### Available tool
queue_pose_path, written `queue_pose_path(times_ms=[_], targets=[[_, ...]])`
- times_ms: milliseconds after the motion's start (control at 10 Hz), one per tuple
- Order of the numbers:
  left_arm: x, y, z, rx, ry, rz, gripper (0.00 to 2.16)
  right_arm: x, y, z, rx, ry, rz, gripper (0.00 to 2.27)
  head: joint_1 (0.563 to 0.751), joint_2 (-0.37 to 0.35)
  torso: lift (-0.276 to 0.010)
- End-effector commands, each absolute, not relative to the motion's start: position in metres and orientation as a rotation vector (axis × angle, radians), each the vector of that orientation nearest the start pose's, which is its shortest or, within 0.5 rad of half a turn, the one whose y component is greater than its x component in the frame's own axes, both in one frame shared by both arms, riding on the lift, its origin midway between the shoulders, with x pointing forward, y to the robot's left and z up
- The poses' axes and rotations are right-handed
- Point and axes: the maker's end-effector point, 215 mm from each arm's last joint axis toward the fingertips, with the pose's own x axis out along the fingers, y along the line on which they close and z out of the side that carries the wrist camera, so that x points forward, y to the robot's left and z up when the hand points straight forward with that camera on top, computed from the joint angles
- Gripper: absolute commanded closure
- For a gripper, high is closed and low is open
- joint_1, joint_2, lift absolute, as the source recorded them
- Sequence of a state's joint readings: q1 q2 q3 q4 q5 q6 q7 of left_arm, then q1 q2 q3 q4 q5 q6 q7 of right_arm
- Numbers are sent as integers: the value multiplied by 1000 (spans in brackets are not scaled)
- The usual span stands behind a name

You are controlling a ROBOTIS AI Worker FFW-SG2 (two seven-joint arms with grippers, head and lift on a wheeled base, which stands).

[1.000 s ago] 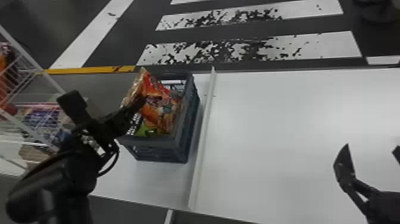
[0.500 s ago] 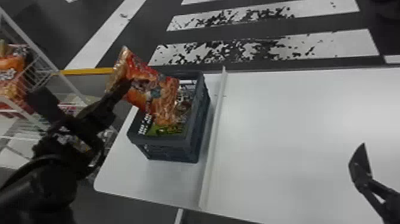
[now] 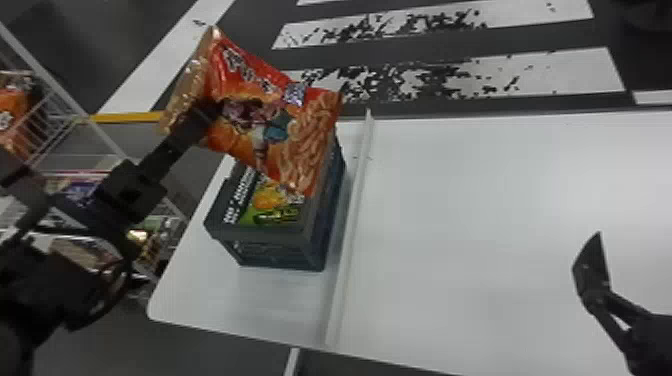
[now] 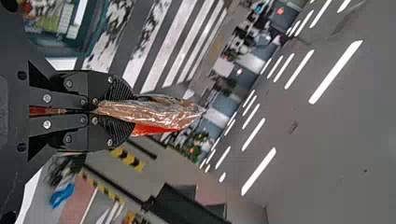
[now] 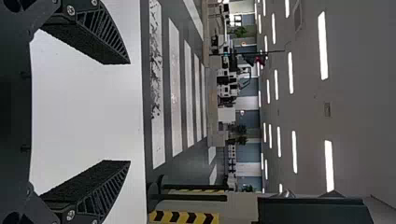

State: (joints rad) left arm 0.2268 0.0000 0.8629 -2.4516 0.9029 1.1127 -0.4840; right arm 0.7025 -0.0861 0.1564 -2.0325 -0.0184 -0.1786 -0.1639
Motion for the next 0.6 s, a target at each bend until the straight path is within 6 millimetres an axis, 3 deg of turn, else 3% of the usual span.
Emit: queue_pose_path(times_ms=[0,500], targets=[[405,296,-208,-643,169,-448,2138,370,-185,-377,43,74,7,113,695,242,-95],[446,141,-368,-877,548,-687,2138,365,-191,-366,48,42,-4,113,695,21,-95]])
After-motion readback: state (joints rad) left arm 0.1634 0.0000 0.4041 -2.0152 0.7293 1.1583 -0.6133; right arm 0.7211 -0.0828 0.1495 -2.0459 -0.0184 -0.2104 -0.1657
